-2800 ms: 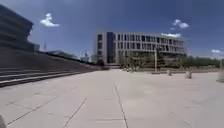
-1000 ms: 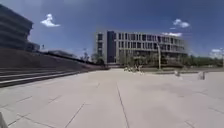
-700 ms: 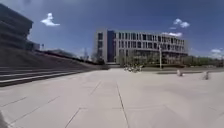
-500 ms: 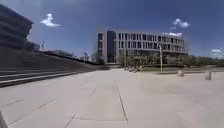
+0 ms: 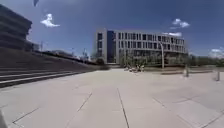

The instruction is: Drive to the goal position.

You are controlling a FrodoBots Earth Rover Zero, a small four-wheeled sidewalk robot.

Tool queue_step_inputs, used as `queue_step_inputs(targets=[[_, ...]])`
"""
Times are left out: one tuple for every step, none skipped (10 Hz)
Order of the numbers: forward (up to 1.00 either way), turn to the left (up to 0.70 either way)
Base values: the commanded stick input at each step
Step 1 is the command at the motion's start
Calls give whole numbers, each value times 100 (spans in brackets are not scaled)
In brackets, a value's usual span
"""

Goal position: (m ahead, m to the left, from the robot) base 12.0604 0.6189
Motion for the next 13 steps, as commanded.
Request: queue_step_inputs(targets=[[100, 0], [100, 0], [100, 0], [100, 0], [100, 0], [100, 0], [100, 0], [100, 0], [100, 0], [100, 0], [100, 0], [100, 0], [100, 0]])
